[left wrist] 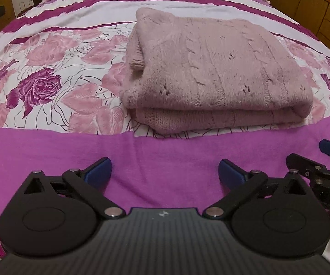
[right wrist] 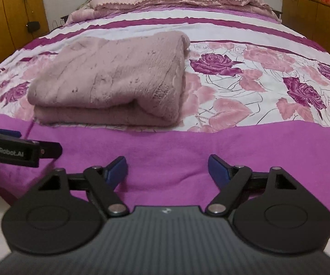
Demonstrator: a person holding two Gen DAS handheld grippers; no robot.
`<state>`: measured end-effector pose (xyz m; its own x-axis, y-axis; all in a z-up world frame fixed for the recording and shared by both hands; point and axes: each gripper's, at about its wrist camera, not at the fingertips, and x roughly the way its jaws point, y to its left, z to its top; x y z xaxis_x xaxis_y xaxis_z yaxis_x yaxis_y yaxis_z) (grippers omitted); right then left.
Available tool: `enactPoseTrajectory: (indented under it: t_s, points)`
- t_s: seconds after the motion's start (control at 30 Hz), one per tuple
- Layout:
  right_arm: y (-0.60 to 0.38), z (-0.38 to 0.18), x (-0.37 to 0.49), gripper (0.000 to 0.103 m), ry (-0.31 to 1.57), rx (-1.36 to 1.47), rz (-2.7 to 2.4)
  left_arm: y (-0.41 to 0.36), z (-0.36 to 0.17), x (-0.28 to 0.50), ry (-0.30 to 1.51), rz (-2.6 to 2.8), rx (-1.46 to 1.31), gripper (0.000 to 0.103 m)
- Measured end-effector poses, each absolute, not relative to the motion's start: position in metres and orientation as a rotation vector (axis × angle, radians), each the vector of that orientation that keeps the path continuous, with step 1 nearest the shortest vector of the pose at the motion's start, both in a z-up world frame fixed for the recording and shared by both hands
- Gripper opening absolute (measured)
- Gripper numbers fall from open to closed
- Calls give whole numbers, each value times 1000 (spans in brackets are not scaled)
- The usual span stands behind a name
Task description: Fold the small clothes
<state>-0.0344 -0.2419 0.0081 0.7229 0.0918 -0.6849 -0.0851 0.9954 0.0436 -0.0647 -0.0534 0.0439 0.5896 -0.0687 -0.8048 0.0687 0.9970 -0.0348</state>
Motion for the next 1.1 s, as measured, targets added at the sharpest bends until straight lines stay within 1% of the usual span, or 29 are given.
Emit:
enactPoseTrajectory:
  t_s: [0.4,1.1]
  points:
    - [-242,4,-34,88,751,28,113,-54,39,-63,914,-73,3,103]
    - [-244,3,-35,90,735,40,120,-56,35,-64,901,-65,14,103]
